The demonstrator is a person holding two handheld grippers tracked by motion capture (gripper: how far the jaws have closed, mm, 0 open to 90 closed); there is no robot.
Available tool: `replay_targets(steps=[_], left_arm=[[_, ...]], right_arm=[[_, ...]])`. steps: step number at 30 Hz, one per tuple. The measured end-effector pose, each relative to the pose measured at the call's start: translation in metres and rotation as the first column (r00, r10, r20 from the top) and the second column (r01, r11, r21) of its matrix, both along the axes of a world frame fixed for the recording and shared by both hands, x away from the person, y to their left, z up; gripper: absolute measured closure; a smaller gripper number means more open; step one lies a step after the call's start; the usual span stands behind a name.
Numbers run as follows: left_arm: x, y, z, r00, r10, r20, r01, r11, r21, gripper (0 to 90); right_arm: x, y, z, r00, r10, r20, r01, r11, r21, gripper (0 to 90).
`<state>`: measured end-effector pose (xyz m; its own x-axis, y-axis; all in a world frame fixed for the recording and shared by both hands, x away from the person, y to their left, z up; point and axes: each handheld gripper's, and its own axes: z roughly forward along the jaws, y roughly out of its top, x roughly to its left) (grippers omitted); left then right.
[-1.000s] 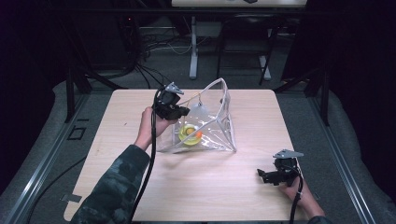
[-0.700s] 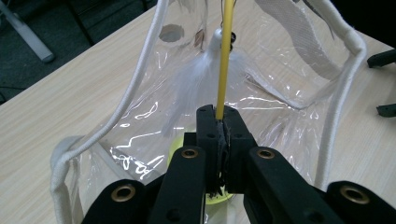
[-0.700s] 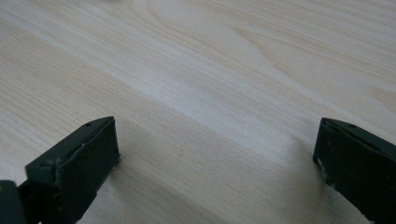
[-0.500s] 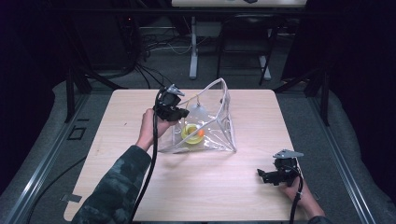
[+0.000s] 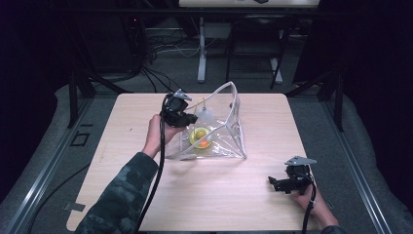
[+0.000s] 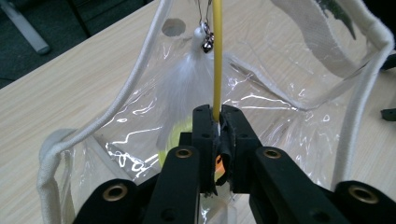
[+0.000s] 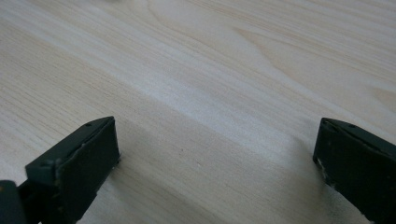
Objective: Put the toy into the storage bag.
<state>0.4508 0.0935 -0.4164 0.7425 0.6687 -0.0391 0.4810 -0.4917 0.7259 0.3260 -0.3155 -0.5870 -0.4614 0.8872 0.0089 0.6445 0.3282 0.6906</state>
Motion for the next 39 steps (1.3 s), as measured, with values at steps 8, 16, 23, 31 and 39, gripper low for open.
replay_targets(steps=[8,16,23,31,39], left_arm=[[-0.004,0.008,0.006,1.0,-0.001,0.008,0.002,0.9996,-0.027,71.5],[-0.01,0.013,0.017,0.9997,-0.008,0.025,0.009,0.9991,-0.042,60.5],[-0.019,0.019,0.034,0.9977,0.037,0.056,-0.036,0.9989,-0.03,32.2],[-0.035,0.036,0.051,0.9922,0.082,0.094,-0.079,0.9963,-0.034,15.5],[-0.053,0.062,0.056,0.9824,0.142,0.121,-0.14,0.9898,-0.029,7.5]], right_arm=[[0.0,0.0,0.0,1.0,-0.001,0.0,0.001,1.0,0.0,0.0],[0.0,0.0,0.0,1.0,0.0,0.0,0.0,1.0,0.0,0.0],[0.0,0.0,0.0,1.0,0.0,0.0,0.0,1.0,0.0,0.0],[0.0,0.0,0.0,1.0,0.0,0.0,0.0,1.0,0.0,0.0],[0.0,0.0,0.0,1.0,-0.002,0.001,0.002,1.0,0.004,0.0]])
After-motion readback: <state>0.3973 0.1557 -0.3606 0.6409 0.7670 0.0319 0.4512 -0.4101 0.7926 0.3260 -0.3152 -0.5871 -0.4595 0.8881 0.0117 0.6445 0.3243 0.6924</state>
